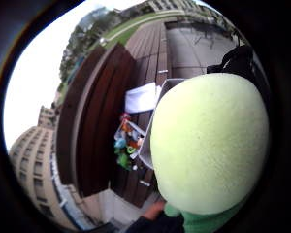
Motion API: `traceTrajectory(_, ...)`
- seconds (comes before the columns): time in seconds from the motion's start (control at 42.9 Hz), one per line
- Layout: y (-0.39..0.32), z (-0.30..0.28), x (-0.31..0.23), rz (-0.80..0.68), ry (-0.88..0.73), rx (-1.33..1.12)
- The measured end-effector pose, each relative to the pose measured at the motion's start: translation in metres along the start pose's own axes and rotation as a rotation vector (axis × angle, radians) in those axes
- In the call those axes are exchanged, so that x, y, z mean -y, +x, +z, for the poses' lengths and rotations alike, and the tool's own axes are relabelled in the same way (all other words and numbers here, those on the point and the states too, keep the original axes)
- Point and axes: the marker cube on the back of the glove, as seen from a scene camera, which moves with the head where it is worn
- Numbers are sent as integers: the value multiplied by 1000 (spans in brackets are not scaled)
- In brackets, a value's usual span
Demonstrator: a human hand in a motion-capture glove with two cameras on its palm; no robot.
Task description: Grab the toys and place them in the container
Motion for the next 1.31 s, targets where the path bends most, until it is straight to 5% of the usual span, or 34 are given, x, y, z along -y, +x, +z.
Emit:
traceTrajectory(0.257,3,54,21,-125,-87,18)
traceTrajectory(0.467,11,32,-12,-106,-89,5)
traceTrajectory(0.91,222,21,-35,9,-29,-179)
traceTrajectory(1.307,434,88,-84,273,-66,-179)
